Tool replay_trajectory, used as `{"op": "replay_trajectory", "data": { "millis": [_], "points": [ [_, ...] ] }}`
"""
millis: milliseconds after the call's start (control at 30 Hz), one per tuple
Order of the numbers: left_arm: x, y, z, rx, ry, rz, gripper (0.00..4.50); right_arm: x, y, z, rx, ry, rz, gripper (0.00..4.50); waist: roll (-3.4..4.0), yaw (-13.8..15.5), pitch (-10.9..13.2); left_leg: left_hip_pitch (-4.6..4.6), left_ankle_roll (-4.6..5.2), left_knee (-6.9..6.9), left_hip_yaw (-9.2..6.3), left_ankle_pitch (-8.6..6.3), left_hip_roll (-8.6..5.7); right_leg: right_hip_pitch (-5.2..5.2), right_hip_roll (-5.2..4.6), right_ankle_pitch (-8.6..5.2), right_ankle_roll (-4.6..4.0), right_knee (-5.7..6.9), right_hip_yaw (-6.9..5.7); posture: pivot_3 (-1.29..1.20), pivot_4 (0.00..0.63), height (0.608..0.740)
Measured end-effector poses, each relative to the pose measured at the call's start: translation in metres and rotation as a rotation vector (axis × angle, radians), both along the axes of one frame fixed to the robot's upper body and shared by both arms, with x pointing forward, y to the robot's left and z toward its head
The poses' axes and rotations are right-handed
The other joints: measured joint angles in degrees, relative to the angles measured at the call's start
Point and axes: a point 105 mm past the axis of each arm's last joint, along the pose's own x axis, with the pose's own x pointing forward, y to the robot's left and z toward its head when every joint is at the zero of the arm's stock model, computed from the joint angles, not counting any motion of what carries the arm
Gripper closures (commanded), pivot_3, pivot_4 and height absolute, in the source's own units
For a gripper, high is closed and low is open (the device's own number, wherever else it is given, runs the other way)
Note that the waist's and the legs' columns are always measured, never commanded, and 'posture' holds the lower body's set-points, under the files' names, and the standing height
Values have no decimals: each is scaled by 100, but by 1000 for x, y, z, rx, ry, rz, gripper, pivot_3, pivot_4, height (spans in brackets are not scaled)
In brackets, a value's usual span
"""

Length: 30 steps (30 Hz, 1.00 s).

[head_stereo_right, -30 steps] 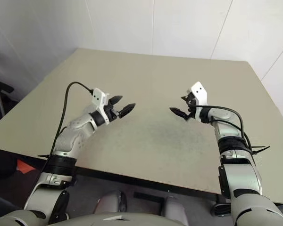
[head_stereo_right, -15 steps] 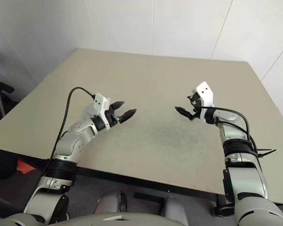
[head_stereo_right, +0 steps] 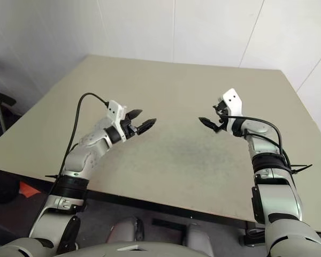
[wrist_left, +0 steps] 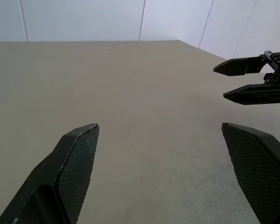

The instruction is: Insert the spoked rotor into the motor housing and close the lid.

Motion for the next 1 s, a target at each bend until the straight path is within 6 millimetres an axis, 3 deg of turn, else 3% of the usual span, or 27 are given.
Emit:
{"op": "replay_trajectory", "data": {
  "millis": [1000],
  "points": [
    [3,-4,-9,-7,34,-13,35,-6,-10,-6,-40,7,-30,78,1,-7,1,-3,5,-3,4,-3,1,-3,0,0,0,-8,2,0,0,740]
  ]
}}
